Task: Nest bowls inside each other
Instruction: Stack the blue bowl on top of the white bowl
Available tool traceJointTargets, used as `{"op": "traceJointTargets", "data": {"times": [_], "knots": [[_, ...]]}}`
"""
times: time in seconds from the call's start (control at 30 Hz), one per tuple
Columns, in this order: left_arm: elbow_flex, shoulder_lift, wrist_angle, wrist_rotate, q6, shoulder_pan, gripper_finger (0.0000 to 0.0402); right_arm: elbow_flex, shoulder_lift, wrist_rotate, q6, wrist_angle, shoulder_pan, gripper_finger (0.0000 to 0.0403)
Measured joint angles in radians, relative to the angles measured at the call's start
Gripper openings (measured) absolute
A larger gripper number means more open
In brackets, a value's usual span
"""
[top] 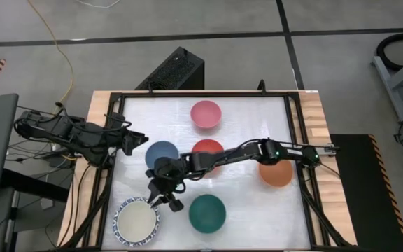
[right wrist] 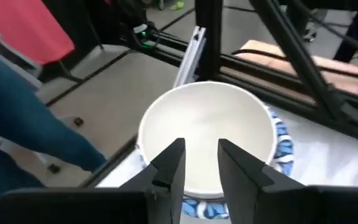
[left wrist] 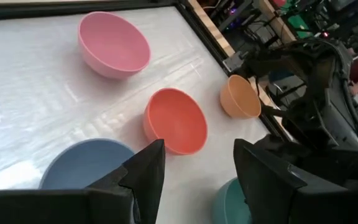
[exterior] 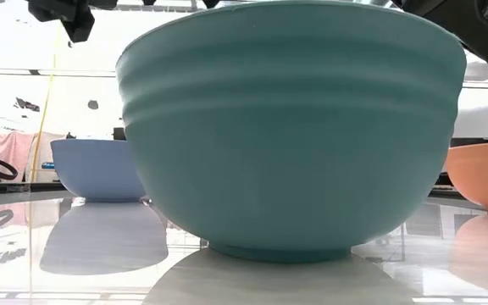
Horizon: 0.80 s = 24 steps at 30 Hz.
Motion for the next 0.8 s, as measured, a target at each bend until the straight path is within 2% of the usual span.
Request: {"op": "traceJointTargets", "data": {"times": [0.07, 0.23, 0.33, 0.57, 0.7, 0.8], "knots": [[0.0, 0.008, 0.0, 0.001, -0.003, 0.0, 0.018, 0.002, 0.004, 0.073, -0.019, -0.048, 0.002, 0.0113], [0.0, 0.015, -0.005, -0.014, -0.018, 0.002, 0.018, 0.015, -0.002, 0.345, 0.019, -0.238, -0.036, 0.0113], [0.0, 0.008, -0.006, -0.032, -0.029, 0.012, 0.018, 0.018, -0.038, 0.454, 0.024, -0.344, -0.075, 0.0113], [0.0, -0.035, -0.021, -0.091, -0.024, 0.013, 0.018, 0.016, -0.042, 0.435, 0.014, -0.508, -0.111, 0.0122], [0.001, -0.092, -0.055, -0.167, -0.029, 0.013, 0.018, 0.016, -0.041, 0.42, 0.005, -0.537, -0.106, 0.0162], [0.002, -0.148, -0.081, -0.264, -0.033, 0.014, 0.018, 0.016, -0.039, 0.484, 0.005, -0.504, -0.092, 0.0201]]}}
